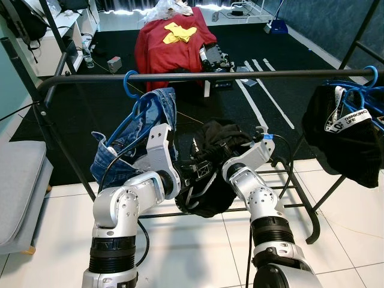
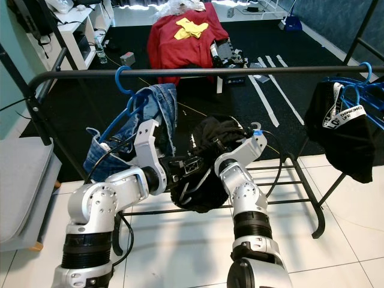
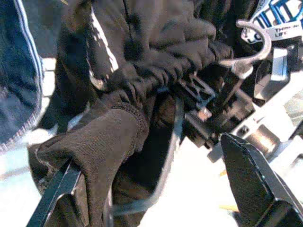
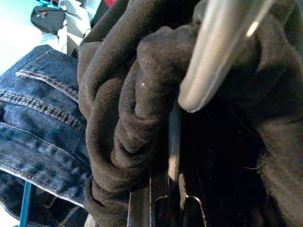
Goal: Hang hanger
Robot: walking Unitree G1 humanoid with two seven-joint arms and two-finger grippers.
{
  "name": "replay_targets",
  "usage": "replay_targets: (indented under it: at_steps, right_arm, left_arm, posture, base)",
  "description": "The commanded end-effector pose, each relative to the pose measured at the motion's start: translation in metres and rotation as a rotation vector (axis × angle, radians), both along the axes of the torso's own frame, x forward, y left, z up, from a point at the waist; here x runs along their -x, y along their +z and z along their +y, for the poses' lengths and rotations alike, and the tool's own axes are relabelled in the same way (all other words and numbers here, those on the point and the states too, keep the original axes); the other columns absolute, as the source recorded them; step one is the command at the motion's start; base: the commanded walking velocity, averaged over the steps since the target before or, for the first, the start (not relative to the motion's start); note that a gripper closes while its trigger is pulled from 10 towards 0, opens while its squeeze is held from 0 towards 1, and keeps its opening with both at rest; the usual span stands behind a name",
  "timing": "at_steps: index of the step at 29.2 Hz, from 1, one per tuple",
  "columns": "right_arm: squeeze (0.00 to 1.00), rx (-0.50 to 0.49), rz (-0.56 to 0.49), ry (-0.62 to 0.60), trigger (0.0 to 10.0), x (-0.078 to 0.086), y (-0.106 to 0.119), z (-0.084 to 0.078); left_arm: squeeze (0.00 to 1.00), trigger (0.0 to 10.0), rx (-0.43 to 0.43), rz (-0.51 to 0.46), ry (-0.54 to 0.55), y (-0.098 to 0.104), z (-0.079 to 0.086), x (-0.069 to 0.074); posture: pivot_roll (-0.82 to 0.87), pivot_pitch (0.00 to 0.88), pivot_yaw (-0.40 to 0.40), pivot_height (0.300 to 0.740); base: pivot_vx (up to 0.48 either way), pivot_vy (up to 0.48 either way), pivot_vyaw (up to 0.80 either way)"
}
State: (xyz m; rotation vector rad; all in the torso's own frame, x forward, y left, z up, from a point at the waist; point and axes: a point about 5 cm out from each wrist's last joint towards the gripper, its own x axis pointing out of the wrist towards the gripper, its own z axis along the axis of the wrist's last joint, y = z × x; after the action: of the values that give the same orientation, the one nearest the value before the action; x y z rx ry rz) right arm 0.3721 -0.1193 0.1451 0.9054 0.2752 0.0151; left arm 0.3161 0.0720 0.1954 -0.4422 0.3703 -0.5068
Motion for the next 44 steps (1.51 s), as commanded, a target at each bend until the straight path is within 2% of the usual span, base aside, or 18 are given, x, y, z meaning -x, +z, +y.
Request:
replay_targets:
  at_steps: [1,2,8,10,20,22,27,28,30,31,33,34,36,37,38,39,42,44]
  right_arm:
    - [0.0,0.023,-0.005,0.017,0.0,0.001,-0.004,0.0]
    - [0.0,0.147,0.0,0.043,0.0,0.004,-0.013,-0.014]
    - [0.0,0.279,0.015,0.112,0.0,0.01,-0.027,-0.025]
    - [0.0,0.403,0.035,0.193,0.0,0.019,-0.041,-0.034]
    - [0.0,0.501,0.073,0.24,0.0,0.031,-0.057,-0.049]
    - [0.0,0.587,0.074,0.335,0.0,0.039,-0.063,-0.056]
    - [0.0,0.587,0.074,0.335,0.0,0.039,-0.063,-0.056]
    - [0.0,0.64,0.075,0.402,0.0,0.043,-0.065,-0.058]
    - [0.0,0.64,0.075,0.402,0.0,0.043,-0.065,-0.058]
    - [0.0,0.729,0.074,0.488,0.0,0.049,-0.068,-0.065]
    - [0.0,0.729,0.074,0.488,0.0,0.049,-0.068,-0.065]
    - [0.0,0.833,0.005,0.563,0.0,0.053,-0.065,-0.071]
    - [0.0,0.833,0.005,0.563,0.0,0.053,-0.065,-0.071]
    - [0.0,0.933,-0.091,0.622,0.0,0.056,-0.06,-0.074]
    - [0.0,0.933,-0.091,0.622,0.0,0.056,-0.06,-0.074]
    - [0.0,0.996,-0.163,0.664,0.0,0.058,-0.056,-0.075]
    - [0.0,1.034,-0.227,0.657,0.0,0.06,-0.052,-0.075]
    - [0.0,1.049,-0.342,0.587,0.0,0.063,-0.045,-0.073]
  left_arm:
    - [0.0,10.0,-0.014,-0.044,0.021,0.01,0.002,-0.004]
    - [0.0,10.0,-0.166,-0.09,0.028,0.006,0.02,-0.006]
    - [0.0,10.0,-0.272,-0.101,-0.015,-0.001,0.027,-0.001]
    - [0.0,10.0,-0.307,-0.11,-0.03,-0.005,0.03,0.003]
    - [0.0,10.0,-0.282,-0.101,-0.048,-0.005,0.029,0.007]
    - [0.0,10.0,-0.282,-0.104,-0.063,-0.006,0.028,0.008]
    - [0.0,10.0,-0.282,-0.104,-0.063,-0.006,0.028,0.008]
    - [0.0,10.0,-0.289,-0.109,-0.069,-0.008,0.028,0.008]
    - [0.0,10.0,-0.289,-0.109,-0.069,-0.008,0.028,0.008]
    - [0.0,10.0,-0.304,-0.119,-0.079,-0.01,0.028,0.008]
    - [0.0,10.0,-0.304,-0.119,-0.079,-0.01,0.028,0.008]
    - [0.0,10.0,-0.316,-0.128,-0.08,-0.013,0.027,0.008]
    - [0.0,10.0,-0.316,-0.128,-0.08,-0.013,0.027,0.008]
    - [0.0,10.0,-0.333,-0.134,-0.078,-0.016,0.027,0.009]
    - [0.0,10.0,-0.333,-0.134,-0.078,-0.016,0.027,0.009]
    - [0.0,10.0,-0.346,-0.138,-0.077,-0.019,0.027,0.01]
    - [0.0,10.0,-0.353,-0.139,-0.073,-0.021,0.027,0.01]
    - [0.0,10.0,-0.382,-0.144,-0.06,-0.027,0.029,0.009]
  posture:
    - [0.05,0.104,0.02,0.74]
    - [0.05,0.103,0.021,0.74]
    - [0.05,0.104,0.022,0.74]
    - [0.05,0.104,0.023,0.74]
    - [0.04,0.102,0.03,0.74]
    - [0.03,0.094,0.031,0.74]
    - [0.03,0.094,0.031,0.74]
    - [0.03,0.094,0.031,0.74]
    - [0.03,0.094,0.031,0.74]
    - [0.03,0.082,0.033,0.74]
    - [0.03,0.082,0.033,0.74]
    - [0.04,0.076,0.035,0.74]
    - [0.04,0.076,0.035,0.74]
    - [0.03,0.074,0.039,0.74]
    - [0.03,0.074,0.039,0.74]
    - [0.03,0.073,0.042,0.74]
    - [0.03,0.074,0.047,0.74]
    - [0.03,0.073,0.05,0.74]
  base:
    - [0.0,0.0,0.0]
    - [0.0,0.0,0.0]
    - [0.0,0.0,0.0]
    - [0.0,0.0,0.0]
    - [0.0,0.0,0.0]
    - [0.0,0.0,0.0]
    - [0.0,0.0,0.0]
    - [0.0,0.0,0.0]
    - [0.0,0.0,0.0]
    - [0.0,0.0,0.0]
    - [0.0,0.0,0.0]
    - [0.0,0.0,0.0]
    - [0.0,0.0,0.0]
    - [0.0,0.0,0.0]
    - [0.0,0.0,0.0]
    - [0.0,0.0,0.0]
    - [0.0,0.0,0.0]
    - [0.0,0.0,0.0]
